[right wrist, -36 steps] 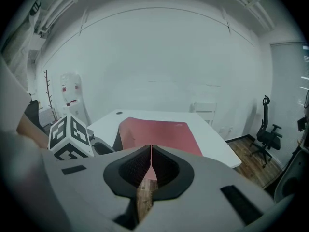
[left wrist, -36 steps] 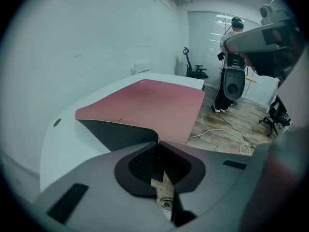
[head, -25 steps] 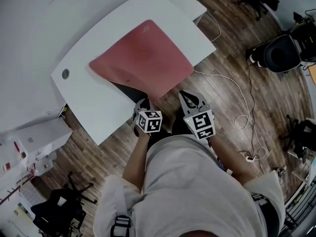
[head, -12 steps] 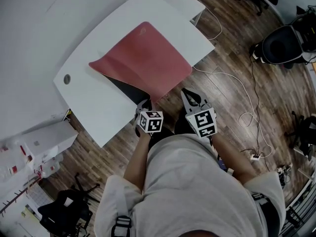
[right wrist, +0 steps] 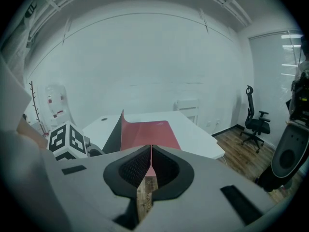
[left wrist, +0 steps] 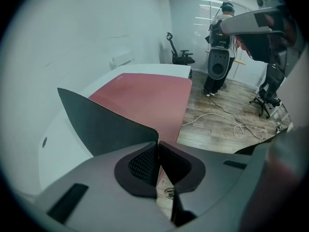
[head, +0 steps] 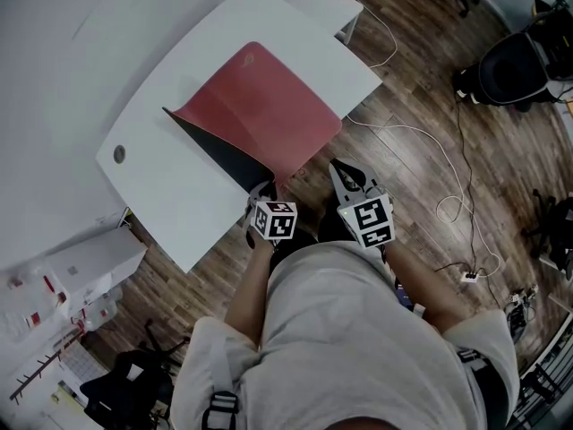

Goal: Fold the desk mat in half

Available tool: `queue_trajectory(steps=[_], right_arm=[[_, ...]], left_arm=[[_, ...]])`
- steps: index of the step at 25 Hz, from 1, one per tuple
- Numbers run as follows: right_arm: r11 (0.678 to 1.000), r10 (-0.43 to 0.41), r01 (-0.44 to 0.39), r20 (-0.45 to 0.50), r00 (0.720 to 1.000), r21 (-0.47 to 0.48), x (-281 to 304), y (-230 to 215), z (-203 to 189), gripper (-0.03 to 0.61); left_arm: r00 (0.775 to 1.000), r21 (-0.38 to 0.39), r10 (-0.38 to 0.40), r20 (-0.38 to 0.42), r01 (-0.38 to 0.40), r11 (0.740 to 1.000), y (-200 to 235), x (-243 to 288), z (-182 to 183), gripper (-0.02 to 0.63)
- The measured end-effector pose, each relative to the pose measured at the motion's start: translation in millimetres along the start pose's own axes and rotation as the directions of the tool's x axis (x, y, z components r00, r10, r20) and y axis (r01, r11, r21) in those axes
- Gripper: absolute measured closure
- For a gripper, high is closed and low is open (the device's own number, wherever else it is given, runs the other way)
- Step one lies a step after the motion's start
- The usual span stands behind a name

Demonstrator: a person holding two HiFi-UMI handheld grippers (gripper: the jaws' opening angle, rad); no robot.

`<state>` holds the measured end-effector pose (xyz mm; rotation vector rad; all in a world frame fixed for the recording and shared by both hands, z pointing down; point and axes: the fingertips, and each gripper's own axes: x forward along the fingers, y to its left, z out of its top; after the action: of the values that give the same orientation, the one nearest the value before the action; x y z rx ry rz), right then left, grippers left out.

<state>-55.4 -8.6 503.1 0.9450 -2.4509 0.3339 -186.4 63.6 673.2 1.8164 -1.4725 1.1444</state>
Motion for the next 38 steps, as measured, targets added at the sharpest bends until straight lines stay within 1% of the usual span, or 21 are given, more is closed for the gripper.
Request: queue_trajectory(steps=[10,22,31,38], right_arm=[[1.0,-0.021,0.021,0.002,1.0,0.02,-5.0,-14.5,-3.3,0.537],[0.999,-0.022,0.022,0.004,1.0,0.032,-7.0,-21.3,-5.2,0.537],[0.999,-0.029,0.029,0.011,1.0,0.046,-9.2,-26.4,-7.8,0.537],[0.997,-0.041,0.039,0.023,0.999,0.071,-10.9,-32.7,-8.8,0.537]], left_arm=[[0.999,0.031,-0.02,-0.028,0.021,0.999,-11.7,6.8,2.5,0.588],[0.999,0.032,-0.016,-0.042,0.018,0.999,-12.0,8.6,2.6,0.587],[0.998,0.073,-0.012,-0.056,0.016,0.997,-14.8,12.6,5.4,0.588],[0.998,0.089,-0.021,-0.065,0.027,0.996,-17.5,12.6,8.0,0.587]])
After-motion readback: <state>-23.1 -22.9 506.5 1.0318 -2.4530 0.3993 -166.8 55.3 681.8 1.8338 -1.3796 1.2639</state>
